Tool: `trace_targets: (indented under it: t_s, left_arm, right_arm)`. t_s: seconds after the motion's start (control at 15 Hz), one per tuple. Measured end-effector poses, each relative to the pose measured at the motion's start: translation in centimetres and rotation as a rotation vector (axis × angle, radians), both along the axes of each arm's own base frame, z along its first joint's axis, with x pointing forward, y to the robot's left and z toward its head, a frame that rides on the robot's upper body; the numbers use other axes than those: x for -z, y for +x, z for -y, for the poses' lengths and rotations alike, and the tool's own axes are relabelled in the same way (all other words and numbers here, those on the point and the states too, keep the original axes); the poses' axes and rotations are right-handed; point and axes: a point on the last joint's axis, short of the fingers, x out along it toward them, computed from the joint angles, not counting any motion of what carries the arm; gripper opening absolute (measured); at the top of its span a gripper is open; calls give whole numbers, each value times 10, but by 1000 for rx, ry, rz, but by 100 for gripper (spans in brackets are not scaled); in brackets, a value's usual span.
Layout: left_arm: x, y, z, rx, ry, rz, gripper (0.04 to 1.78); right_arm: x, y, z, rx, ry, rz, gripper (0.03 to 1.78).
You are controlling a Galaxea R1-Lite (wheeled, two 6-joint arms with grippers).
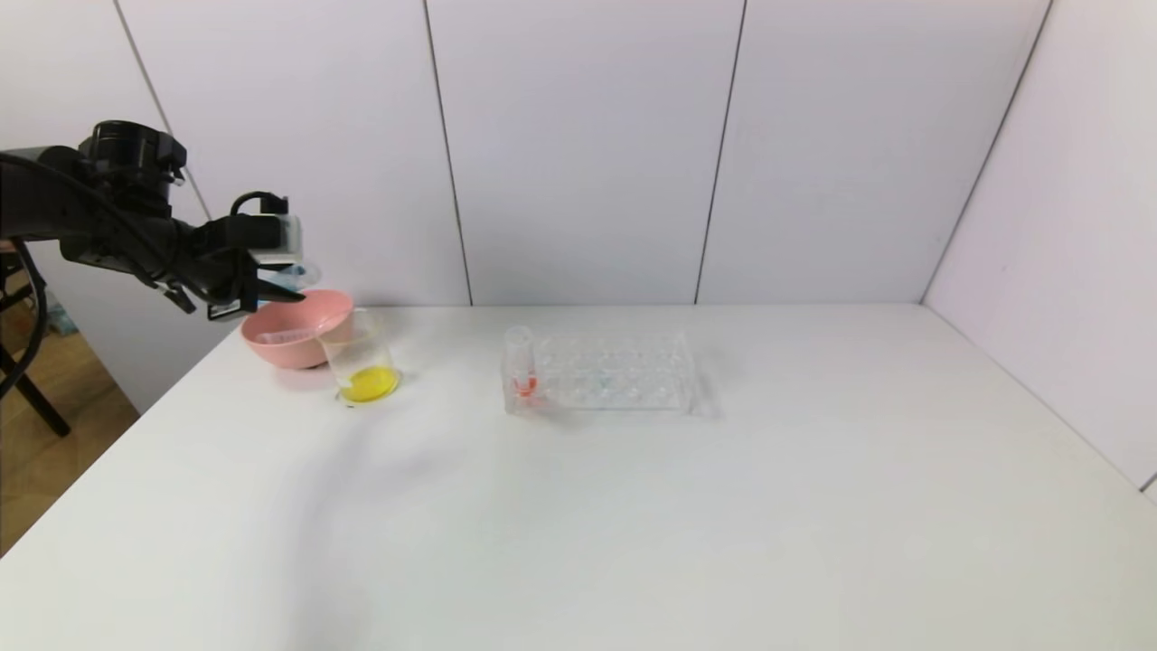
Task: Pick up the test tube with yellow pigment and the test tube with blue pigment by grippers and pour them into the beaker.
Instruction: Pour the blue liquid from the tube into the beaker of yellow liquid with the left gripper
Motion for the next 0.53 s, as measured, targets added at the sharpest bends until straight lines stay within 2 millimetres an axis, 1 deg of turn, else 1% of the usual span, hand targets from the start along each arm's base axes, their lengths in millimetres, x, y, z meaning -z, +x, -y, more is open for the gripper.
trace_targets:
  t_s: [0.2, 0.53]
  left_arm:
    - [1, -3, 0, 2, -6, -65, 45]
    - [1, -2, -1, -4, -2, -66, 45]
  right_arm:
    - [0, 0, 0, 0, 0, 0, 177]
    - [0, 0, 0, 0, 0, 0, 177]
